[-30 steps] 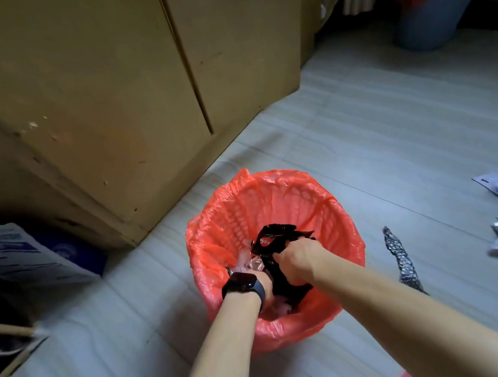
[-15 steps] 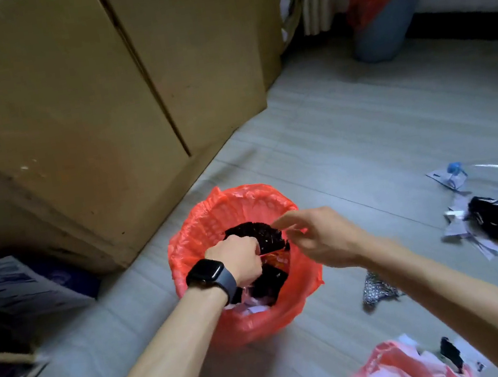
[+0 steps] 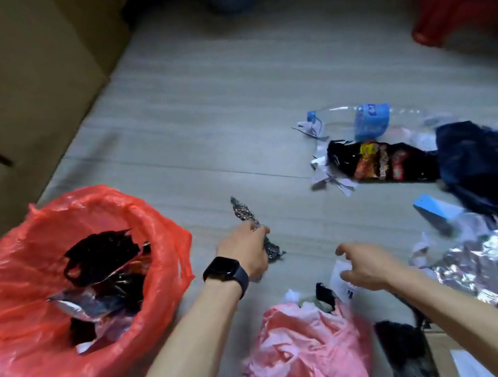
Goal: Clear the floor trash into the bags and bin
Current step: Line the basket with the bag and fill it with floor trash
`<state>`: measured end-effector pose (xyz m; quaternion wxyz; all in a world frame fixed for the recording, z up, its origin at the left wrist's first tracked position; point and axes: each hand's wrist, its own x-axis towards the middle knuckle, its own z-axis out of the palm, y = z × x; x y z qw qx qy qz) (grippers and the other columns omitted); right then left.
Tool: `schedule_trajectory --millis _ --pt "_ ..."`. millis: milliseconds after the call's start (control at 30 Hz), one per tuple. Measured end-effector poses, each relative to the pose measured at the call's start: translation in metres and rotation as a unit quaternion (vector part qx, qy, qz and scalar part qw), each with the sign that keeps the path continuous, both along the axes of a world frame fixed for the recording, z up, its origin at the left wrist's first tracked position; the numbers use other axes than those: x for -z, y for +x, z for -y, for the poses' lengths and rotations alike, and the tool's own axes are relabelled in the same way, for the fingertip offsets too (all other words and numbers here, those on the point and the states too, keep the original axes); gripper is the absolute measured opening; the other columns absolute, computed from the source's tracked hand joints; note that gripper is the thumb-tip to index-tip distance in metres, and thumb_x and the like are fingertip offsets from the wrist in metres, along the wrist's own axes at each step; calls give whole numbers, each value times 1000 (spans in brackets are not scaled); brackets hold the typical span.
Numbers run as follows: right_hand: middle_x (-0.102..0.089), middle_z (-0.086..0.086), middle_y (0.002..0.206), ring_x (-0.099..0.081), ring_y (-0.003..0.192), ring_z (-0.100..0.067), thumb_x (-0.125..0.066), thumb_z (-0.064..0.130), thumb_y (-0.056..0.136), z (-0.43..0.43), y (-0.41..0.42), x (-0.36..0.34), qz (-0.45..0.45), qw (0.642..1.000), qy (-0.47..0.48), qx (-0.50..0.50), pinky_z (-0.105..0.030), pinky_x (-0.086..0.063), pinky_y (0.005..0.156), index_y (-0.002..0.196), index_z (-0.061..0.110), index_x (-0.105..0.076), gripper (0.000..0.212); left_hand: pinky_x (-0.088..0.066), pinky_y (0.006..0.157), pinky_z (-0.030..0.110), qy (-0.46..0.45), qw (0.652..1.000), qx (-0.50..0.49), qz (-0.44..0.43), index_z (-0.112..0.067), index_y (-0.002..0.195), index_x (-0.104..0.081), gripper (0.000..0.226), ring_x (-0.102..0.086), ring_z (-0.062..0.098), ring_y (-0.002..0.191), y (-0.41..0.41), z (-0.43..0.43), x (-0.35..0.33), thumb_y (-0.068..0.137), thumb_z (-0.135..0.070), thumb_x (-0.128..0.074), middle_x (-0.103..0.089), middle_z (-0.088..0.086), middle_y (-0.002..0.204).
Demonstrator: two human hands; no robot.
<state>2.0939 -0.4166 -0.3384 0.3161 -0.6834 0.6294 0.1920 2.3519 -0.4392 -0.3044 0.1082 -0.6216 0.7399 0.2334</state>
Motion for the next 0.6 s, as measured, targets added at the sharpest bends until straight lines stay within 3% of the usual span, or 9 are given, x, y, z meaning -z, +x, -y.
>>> schedule_trajectory --millis 133,200,267,333,433,600 --pt "-53 -10 123 -57 104 -32 -64 34 81 -24 -13 35 -7 999 0 37 -35 -48 77 126 16 -44 51 -32 113 45 51 996 10 70 -31 152 -22 72 -20 32 145 -11 0 59 90 -19 -55 -4 12 162" --pt "-47 -8 120 -54 104 -31 -67 40 79 -35 -13 47 -17 999 -24 43 -36 -47 74 122 17 -43 54 -28 112 47 49 994 16 94 -35 154 -14 75 -12 31 147 -11 2 79 92 -16 -52 3 9 163" --pt "-43 -6 122 -49 107 -30 -67 42 79 -44 -11 54 -30 997 -60 37 -38 -49 76 122 17 -43 56 -29 111 47 49 993 30 99 -34 154 -14 69 -14 28 147 -6 2 90 97 -15 -47 -5 5 163" --pt "-42 -4 127 -45 111 -28 -66 43 83 -49 -12 61 -24 995 -88 29 -39 -50 80 125 15 -46 54 -36 107 42 27 996 27 84 -31 153 -22 62 -29 27 141 -3 0 98 99 -13 -45 -24 2 159" --pt "-46 -2 131 -42 117 -27 -62 39 90 -52 -14 69 20 992 -118 26 -39 -47 89 122 15 -54 41 -46 90 37 -15 997 18 74 -29 146 -38 48 -50 24 122 1 -11 101 101 -15 -43 -47 -3 145" --pt "-57 -3 118 -49 108 -27 -52 23 96 -48 -13 75 56 985 -153 52 -38 -47 81 109 17 -61 17 -45 77 38 -52 994 47 90 -17 119 -62 28 -53 29 112 -5 -27 98 97 -13 -44 -60 7 118"
